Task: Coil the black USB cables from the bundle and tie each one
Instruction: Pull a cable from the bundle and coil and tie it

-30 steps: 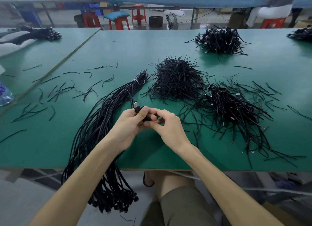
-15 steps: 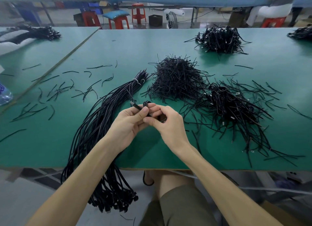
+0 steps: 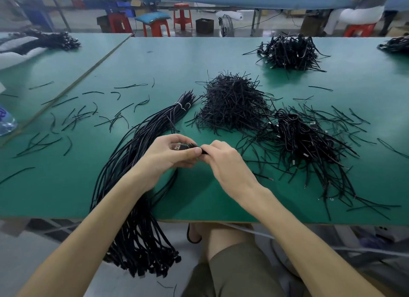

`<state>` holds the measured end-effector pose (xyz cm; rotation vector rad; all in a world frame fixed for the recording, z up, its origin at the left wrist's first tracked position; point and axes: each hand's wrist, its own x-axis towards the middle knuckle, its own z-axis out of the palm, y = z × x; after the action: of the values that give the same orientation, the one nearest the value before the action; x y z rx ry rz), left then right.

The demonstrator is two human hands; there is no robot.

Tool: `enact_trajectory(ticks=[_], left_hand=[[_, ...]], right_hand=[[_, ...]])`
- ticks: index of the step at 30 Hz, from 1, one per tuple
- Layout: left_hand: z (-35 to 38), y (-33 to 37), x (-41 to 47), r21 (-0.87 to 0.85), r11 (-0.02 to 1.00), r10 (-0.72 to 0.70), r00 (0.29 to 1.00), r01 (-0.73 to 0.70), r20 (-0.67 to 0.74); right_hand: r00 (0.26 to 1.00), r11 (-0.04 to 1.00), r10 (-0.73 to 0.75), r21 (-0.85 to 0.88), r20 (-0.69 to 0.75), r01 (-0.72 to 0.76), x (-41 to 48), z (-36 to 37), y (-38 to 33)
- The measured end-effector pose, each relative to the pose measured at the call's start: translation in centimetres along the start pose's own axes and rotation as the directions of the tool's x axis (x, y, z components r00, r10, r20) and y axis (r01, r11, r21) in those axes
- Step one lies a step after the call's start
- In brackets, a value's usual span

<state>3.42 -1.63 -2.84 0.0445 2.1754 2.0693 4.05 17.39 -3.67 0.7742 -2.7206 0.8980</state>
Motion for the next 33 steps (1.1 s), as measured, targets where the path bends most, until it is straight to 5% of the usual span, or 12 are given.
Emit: enact_trajectory(ticks=[5, 11, 16, 19, 24, 29, 33], left_hand=[[0.0, 1.4, 1.4, 0.386, 0.920, 0.015, 0.992, -0.062, 0.124], [1.5, 1.9, 2.7, 0.788, 0.564, -0.015, 0.951, -0.247, 0.309], [1.8, 0.8, 3.9, 0.756, 0.591, 0.141, 0.959, -0.282, 0.247], [1.5, 0.0, 5.6, 0.742, 0.645, 0.286, 0.958, -0.184, -0.011], [0.3, -0.7, 8.1, 0.505, 0.863, 0.236, 0.908, -0.032, -0.347], [-0.1, -1.0, 8.1, 0.117, 0.993, 0.084, 0.870, -0.031, -0.487], [-0.3, -0.6, 7.8, -0.064, 0.995, 0.037, 0.877, -0.077, -0.480]], right_hand=[[0.999, 0.994, -0.028, -0.100, 0.042, 0.032, -0.3, -0.4, 0.8], [0.997, 0.967, -0.073, -0.242, 0.034, 0.079, 0.3, -0.8, 1.8], [0.997, 0.967, -0.061, -0.250, -0.054, 0.046, 2.0, -0.7, 2.7], [0.968, 0.950, -0.012, -0.305, -0.251, -0.068, 3.3, -0.6, 3.2], [0.812, 0.949, 0.022, -0.244, -0.583, -0.201, 4.4, 0.3, 4.1], [0.791, 0.969, 0.079, -0.140, -0.607, -0.205, 4.7, 1.3, 4.7], [0.890, 0.937, 0.158, -0.219, -0.428, -0.271, 5.0, 1.6, 5.5]])
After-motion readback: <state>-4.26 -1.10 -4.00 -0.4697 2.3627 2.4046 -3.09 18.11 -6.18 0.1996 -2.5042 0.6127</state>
